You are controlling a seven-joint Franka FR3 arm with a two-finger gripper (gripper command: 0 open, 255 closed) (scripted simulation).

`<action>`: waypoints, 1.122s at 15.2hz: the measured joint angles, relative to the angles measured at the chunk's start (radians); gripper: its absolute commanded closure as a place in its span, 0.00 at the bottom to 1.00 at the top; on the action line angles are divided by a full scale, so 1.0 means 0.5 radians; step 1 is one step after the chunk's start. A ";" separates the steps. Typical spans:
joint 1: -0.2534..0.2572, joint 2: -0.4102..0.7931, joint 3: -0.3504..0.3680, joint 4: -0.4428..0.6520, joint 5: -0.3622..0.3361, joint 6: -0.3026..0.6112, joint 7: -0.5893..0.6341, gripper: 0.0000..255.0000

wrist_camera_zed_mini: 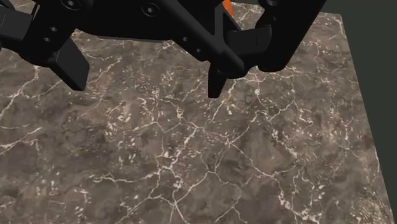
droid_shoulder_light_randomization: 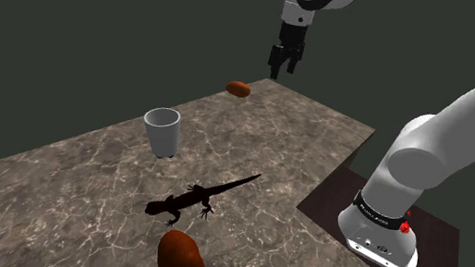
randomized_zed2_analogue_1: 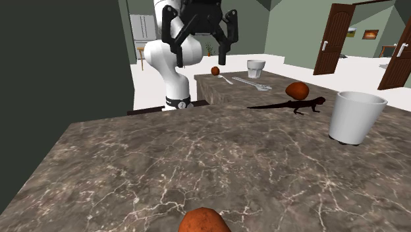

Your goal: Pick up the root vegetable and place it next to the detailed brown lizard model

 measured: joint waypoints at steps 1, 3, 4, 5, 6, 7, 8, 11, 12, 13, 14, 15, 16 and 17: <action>-0.007 0.057 -0.013 0.017 -0.007 0.050 -0.016 0.00; -0.011 0.203 -0.029 0.088 -0.013 0.145 -0.034 0.00; -0.012 0.275 -0.034 0.113 -0.014 0.201 -0.041 0.00; -0.017 0.358 -0.046 0.156 -0.014 0.252 -0.056 0.00; -0.022 0.419 -0.055 0.174 -0.016 0.304 -0.069 0.00; -0.021 0.492 -0.057 0.219 -0.014 0.343 -0.071 0.00; -0.025 0.550 -0.064 0.248 -0.015 0.380 -0.081 0.00; -0.040 0.761 -0.086 0.379 -0.007 0.491 -0.120 0.00; -0.042 0.837 -0.089 0.450 -0.002 0.506 -0.127 0.00; -0.044 0.903 -0.092 0.487 0.001 0.544 -0.132 0.00; -0.058 0.981 -0.104 0.552 0.010 0.566 -0.161 0.00; -0.058 1.058 -0.103 0.606 0.015 0.599 -0.160 0.00; -0.066 1.134 -0.107 0.674 0.023 0.617 -0.175 0.00; -0.070 1.196 -0.108 0.737 0.028 0.625 -0.182 0.00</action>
